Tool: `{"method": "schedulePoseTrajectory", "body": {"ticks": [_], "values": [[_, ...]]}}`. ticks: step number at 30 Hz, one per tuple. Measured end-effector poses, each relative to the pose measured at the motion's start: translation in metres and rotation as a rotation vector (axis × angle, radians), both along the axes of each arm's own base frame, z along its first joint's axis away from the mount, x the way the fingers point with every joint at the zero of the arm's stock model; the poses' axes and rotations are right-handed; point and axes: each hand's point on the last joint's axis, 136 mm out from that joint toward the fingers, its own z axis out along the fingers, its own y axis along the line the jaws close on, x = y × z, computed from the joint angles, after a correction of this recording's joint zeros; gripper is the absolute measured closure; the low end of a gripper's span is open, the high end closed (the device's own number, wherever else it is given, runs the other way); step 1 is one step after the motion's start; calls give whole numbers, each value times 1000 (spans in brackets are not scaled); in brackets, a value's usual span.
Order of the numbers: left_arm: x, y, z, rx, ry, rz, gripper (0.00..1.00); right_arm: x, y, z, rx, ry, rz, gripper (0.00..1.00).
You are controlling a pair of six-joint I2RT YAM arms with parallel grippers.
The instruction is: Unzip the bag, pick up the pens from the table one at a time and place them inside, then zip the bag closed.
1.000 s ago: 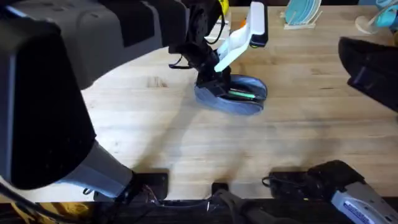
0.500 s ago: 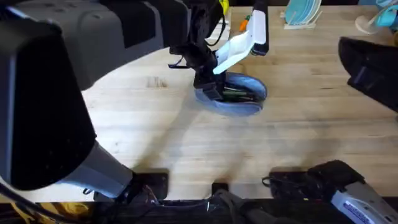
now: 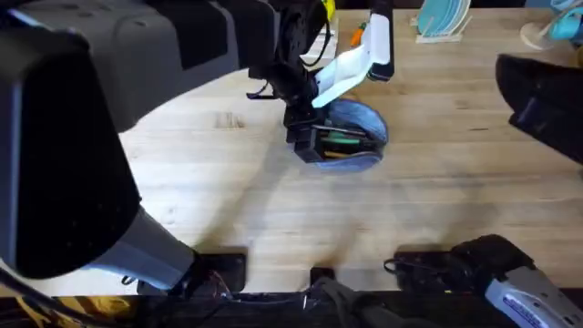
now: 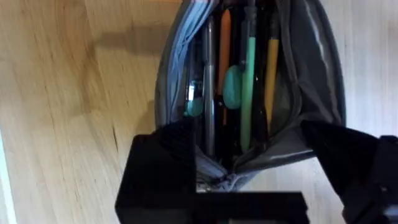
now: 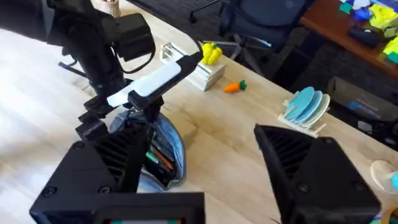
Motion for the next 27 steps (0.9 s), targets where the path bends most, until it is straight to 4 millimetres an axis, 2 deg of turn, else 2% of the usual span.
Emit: {"method": "schedulePoseTrajectory", "body": {"ticks": [11,14,17,20,23,27], "values": [[-1,-1,2,-12,10,-1,7,0,0,0,0,0,0,4],[-2,1,7,-16,2,2,7,0,0,0,0,0,0,4],[-3,7,28,-37,-33,14,8,0,0,0,0,0,0,4],[-3,19,58,-68,-91,45,7,0,0,-1,-1,6,0,4],[-2,40,89,-97,-154,95,7,-2,0,-5,-6,23,0,3],[8,72,113,-106,-214,193,7,-4,-1,-9,-6,42,-1,4]]}}
